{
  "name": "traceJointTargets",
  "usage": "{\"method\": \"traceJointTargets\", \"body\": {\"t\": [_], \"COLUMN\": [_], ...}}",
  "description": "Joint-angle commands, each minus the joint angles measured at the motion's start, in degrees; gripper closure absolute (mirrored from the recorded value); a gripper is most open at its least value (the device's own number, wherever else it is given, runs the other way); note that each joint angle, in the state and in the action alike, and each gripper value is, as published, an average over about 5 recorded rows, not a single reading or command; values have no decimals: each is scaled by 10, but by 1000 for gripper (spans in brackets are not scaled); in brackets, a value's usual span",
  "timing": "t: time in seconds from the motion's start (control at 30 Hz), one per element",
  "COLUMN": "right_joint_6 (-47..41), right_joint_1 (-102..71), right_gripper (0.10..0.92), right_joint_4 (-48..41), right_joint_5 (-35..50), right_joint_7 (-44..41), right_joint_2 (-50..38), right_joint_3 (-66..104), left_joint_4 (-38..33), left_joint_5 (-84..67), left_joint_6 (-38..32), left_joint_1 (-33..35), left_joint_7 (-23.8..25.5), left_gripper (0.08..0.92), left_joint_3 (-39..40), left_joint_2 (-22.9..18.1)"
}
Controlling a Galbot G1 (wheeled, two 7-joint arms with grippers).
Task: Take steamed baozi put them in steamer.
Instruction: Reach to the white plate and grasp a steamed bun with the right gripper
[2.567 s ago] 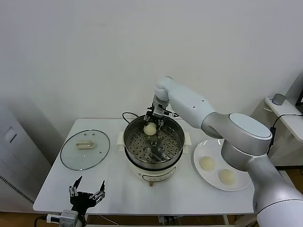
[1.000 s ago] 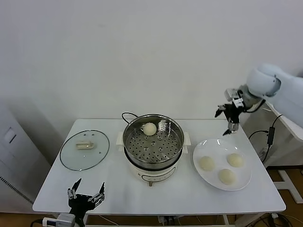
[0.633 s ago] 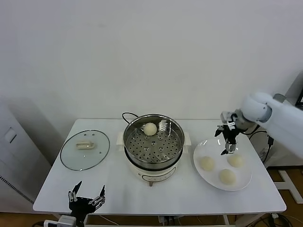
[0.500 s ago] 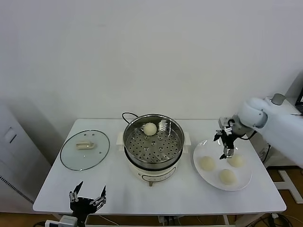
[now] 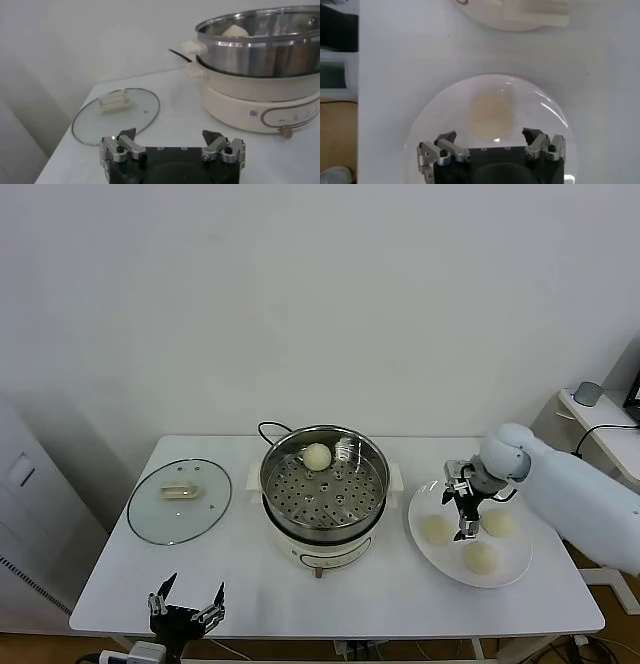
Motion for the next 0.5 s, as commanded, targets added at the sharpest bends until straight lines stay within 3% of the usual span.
{"method": "traceJointTargets", "body": {"t": [0.03,0.5], "right_joint_6": [13,14], "right_joint_1": [-39,-48], "right_gripper": [203,203], "right_joint_4": [-36,-40], "right_joint_5": [-35,-50], "right_joint_7": [8,21], "right_joint_2": [37,46], "right_joint_3": [33,41], "left_joint_4": [2,2], "left_joint_5": [1,2], "left_joint_6": [0,-1], "left_joint_1": [1,2], "left_joint_7": [0,0], "left_gripper": [177,177], "left_joint_3": [-1,0], "left_joint_2": [-20,-20]}}
